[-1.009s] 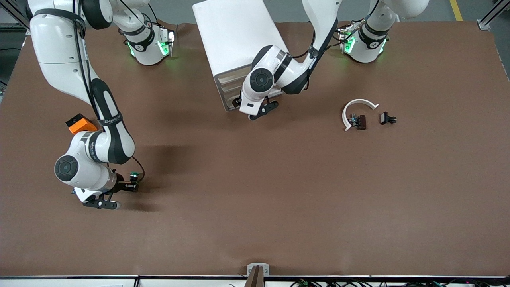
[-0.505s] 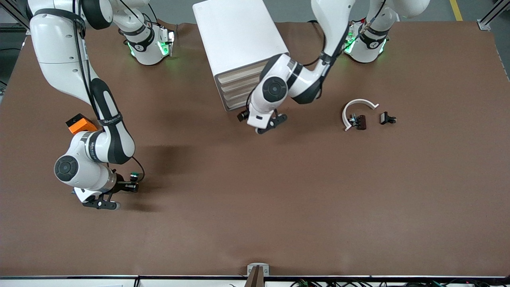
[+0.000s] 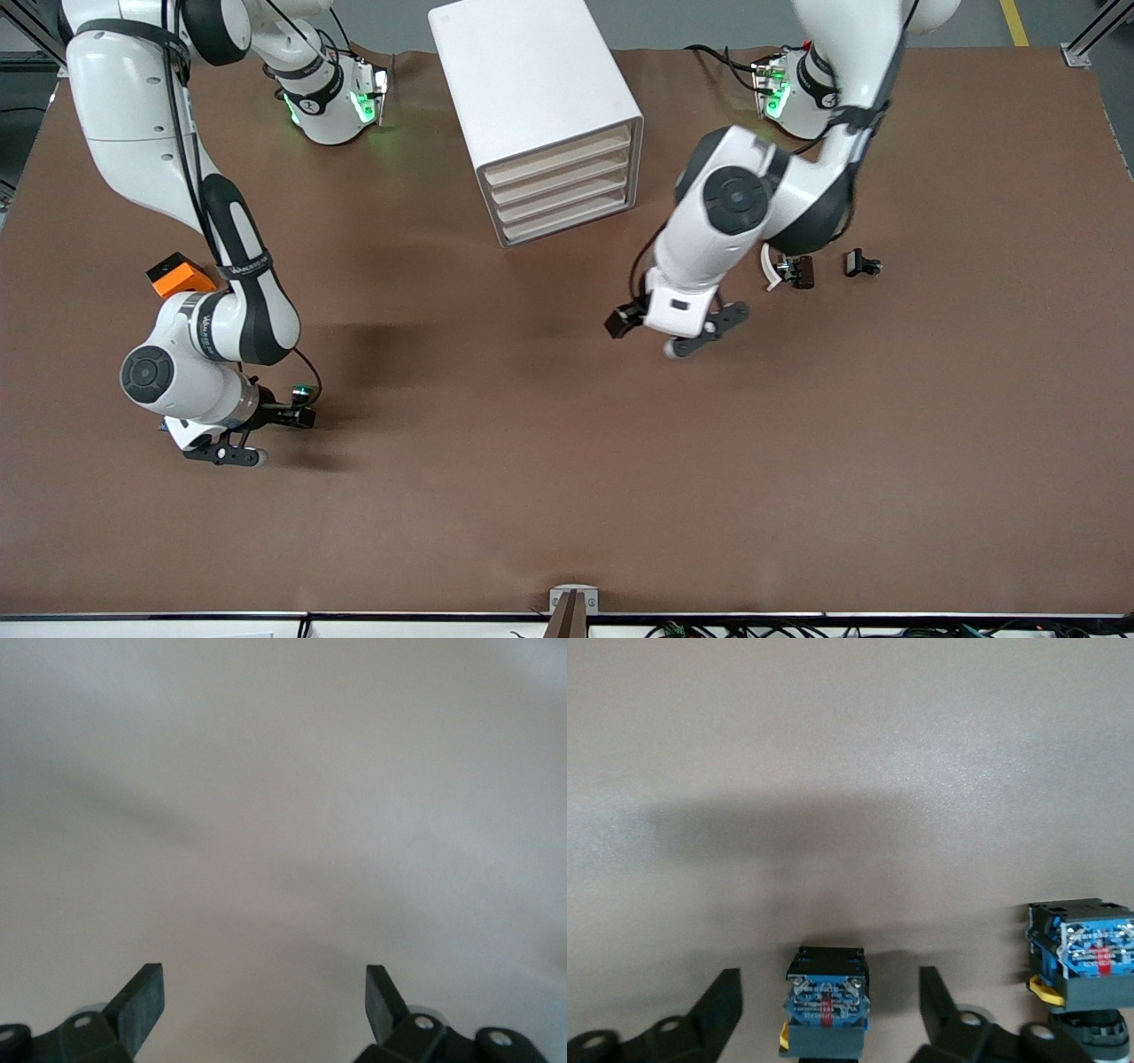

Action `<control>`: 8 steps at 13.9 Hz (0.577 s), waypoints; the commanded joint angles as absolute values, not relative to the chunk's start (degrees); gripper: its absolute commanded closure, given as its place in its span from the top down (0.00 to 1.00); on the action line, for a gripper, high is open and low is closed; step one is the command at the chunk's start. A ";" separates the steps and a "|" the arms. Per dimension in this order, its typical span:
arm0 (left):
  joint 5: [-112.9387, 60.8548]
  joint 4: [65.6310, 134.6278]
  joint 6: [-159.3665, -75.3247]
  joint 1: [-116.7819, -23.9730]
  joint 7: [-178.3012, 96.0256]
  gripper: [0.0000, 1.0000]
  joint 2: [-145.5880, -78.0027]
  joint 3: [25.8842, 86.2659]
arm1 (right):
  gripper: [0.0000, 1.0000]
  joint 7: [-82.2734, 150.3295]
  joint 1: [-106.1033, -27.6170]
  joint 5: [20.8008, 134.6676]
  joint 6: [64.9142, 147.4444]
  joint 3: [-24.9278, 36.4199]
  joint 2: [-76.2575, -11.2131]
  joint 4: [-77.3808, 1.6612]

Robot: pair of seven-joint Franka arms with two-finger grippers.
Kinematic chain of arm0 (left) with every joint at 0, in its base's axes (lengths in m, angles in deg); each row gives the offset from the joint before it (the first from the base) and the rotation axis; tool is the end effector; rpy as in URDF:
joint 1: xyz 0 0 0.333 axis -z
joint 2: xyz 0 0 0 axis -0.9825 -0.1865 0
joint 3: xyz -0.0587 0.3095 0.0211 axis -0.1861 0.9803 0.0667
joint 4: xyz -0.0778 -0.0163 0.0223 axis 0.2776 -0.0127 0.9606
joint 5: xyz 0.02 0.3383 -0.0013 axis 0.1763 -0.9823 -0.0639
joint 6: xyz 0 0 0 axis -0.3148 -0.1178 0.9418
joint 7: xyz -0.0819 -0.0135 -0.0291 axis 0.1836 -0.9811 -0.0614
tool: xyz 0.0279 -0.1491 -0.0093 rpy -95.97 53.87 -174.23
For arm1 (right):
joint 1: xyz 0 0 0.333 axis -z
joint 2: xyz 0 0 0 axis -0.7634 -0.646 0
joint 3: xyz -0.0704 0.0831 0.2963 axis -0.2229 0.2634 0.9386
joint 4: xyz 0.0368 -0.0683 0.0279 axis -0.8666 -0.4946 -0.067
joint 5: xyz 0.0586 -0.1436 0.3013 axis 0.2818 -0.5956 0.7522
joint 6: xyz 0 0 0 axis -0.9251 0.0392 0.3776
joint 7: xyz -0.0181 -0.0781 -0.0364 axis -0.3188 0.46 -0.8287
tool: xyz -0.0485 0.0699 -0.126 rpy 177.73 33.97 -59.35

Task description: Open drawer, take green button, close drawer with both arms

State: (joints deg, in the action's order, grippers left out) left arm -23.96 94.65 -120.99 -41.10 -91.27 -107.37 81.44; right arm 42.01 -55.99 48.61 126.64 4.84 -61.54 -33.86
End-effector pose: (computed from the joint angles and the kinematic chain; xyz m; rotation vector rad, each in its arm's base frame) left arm 0.5235 -0.3433 0.3910 2.8810 0.7757 -0.0274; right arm 0.6457 0.0112 0.1855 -3.1137 0.1934 -0.0009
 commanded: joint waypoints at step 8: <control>-33.63 96.57 -97.05 -58.31 -63.48 1.00 -88.65 80.73 | 1.00 39.59 -55.30 44.50 105.03 4.16 -50.69 -28.06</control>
State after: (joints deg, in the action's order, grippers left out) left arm -31.91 94.80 -99.33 -55.63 -69.24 -91.47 81.54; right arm 40.93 -55.99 46.51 110.03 4.38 -53.85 -28.67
